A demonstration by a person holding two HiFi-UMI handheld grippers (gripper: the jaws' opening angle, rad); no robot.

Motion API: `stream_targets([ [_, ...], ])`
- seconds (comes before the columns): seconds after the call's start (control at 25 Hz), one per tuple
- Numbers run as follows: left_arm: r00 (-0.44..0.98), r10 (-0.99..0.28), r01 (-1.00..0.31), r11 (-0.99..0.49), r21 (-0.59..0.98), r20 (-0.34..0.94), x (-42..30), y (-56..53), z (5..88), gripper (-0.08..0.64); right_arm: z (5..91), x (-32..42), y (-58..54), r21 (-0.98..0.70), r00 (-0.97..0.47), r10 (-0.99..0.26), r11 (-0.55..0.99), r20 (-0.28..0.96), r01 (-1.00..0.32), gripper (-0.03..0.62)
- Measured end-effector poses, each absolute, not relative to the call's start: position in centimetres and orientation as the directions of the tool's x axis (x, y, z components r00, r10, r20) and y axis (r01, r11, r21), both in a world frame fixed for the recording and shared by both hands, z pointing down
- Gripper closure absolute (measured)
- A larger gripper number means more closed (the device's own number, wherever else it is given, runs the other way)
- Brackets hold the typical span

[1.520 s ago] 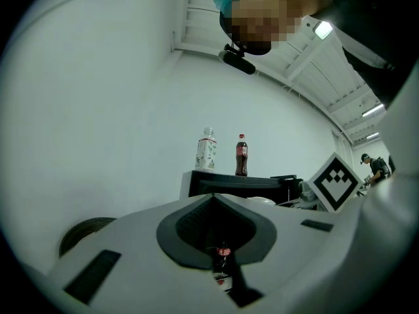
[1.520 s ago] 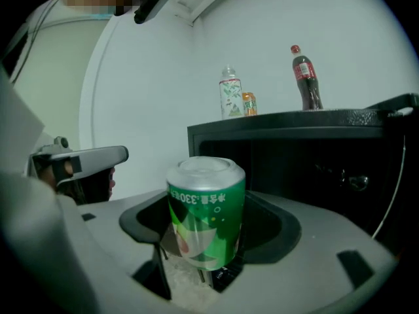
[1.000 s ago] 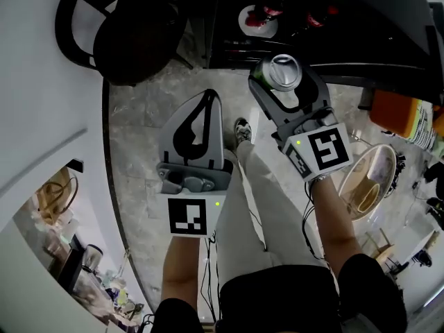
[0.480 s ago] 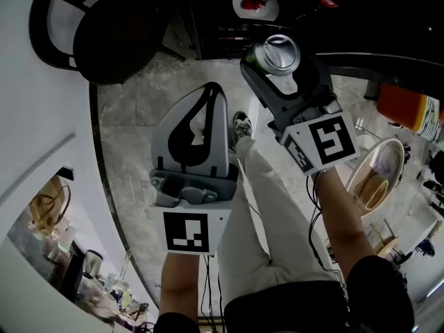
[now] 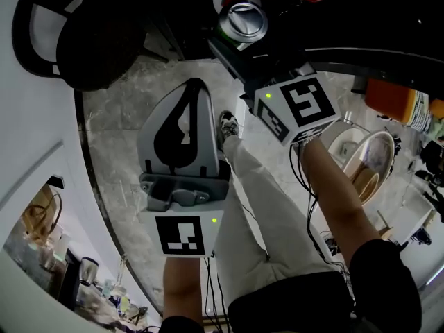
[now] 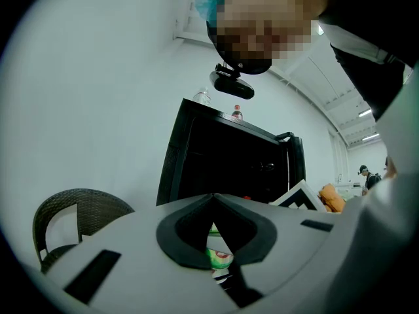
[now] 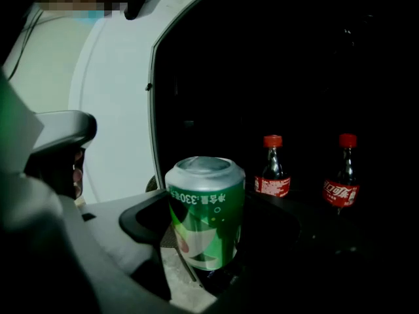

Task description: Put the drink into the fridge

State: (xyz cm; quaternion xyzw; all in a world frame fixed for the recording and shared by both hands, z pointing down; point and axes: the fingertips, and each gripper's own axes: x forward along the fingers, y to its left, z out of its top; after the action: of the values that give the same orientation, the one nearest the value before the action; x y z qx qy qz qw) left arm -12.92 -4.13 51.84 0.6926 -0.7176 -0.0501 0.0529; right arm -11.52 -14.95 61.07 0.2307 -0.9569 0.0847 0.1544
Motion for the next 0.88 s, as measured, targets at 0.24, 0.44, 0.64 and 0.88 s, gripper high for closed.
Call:
stream_targets([
  [0.24, -0.075, -0.997, -0.988, 0.075, 0.132, 0.009, -14.1, -4.5, 51.5, 0.551, 61.3, -14.0, -16.7, -0.078, -0.845, -0.408, 0.885, 0.345, -0.459, 0.273],
  [0.44, -0.103, -0.995, -0.986, 0.103, 0.128, 0.001, -15.0, -4.8, 50.9, 0.551, 61.8, -16.4, -18.1, -0.053, -0.846, -0.422, 0.885, 0.324, -0.462, 0.273],
  [0.64, -0.118, -0.993, -0.986, 0.117, 0.122, -0.004, -15.3, -4.8, 50.1, 0.551, 62.7, -17.9, -19.8, -0.037, -0.837, -0.445, 0.876, 0.317, -0.48, 0.273],
  [0.88, -0.111, -0.994, -0.987, 0.112, 0.112, 0.007, -15.1, -4.7, 50.1, 0.551, 63.2, -18.7, -21.2, -0.038, -0.83, -0.463, 0.866, 0.312, -0.498, 0.273],
])
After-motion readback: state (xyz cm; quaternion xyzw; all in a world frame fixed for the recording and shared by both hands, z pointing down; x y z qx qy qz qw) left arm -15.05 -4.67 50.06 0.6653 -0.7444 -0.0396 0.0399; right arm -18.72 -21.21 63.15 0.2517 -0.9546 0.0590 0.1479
